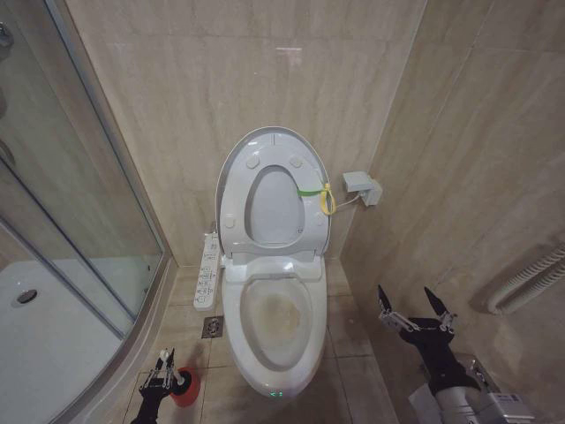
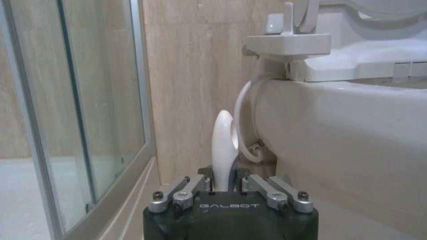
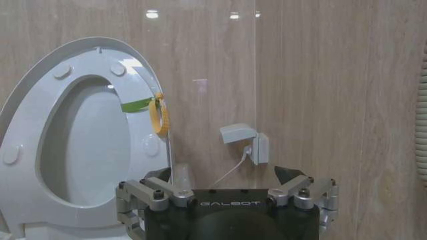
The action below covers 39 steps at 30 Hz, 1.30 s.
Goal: Open the toilet lid, clean the toilet bowl with a toilet brush, close the toilet lid, and flush.
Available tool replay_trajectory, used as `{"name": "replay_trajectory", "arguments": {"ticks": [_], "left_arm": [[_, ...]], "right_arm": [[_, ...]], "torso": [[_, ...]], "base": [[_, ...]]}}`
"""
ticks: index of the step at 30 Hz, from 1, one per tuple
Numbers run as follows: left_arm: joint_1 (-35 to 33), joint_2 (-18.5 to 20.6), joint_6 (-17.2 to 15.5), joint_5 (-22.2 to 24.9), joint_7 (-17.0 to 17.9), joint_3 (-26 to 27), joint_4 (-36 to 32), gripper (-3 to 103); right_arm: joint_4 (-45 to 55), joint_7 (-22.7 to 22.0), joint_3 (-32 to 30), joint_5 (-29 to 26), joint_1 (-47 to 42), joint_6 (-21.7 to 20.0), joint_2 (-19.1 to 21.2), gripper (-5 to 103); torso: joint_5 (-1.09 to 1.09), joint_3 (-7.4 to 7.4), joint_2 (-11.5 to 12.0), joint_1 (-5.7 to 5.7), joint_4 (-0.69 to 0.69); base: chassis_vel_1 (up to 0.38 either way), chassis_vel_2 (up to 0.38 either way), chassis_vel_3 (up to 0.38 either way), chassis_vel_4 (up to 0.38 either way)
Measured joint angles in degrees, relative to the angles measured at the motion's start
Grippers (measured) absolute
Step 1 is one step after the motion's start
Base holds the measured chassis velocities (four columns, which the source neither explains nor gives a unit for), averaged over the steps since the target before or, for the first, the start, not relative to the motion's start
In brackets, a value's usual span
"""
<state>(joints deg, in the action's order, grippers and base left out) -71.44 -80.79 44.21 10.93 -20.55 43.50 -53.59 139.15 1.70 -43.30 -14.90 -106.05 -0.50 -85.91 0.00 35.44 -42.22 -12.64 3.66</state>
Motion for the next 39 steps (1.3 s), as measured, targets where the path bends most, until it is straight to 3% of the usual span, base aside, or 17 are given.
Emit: {"name": "replay_trajectory", "arguments": {"ticks": [15, 24, 36, 39], "left_arm": [[-0.58, -0.40, 0.90, 0.53, -0.74, 0.64, 0.11, 21], [-2.91, 0.09, 0.89, 1.22, -0.84, 1.74, -3.16, 21], [-8.18, 0.06, -0.76, 4.41, -0.77, 1.74, -15.17, 21], [-12.79, -0.12, -3.01, 5.92, -0.30, 1.63, -23.26, 21]], "right_arm": [[0.00, 0.00, 0.00, 0.00, 0.00, 0.00, 0.00, 100], [0.00, 0.00, 0.00, 0.00, 0.00, 0.00, 0.00, 100], [0.00, 0.00, 0.00, 0.00, 0.00, 0.00, 0.00, 100], [0.00, 0.00, 0.00, 0.00, 0.00, 0.00, 0.00, 100]], "torso": [[0.00, 0.00, 0.01, -0.01, 0.00], [0.00, 0.00, 0.01, -0.01, 0.00], [-0.01, 0.00, 0.01, -0.01, 0.01], [0.00, 0.00, 0.01, -0.01, 0.01]], "base": [[0.000, 0.000, 0.000, 0.000], [0.000, 0.000, 0.000, 0.000], [0.000, 0.000, 0.000, 0.000], [0.000, 0.000, 0.000, 0.000]]}}
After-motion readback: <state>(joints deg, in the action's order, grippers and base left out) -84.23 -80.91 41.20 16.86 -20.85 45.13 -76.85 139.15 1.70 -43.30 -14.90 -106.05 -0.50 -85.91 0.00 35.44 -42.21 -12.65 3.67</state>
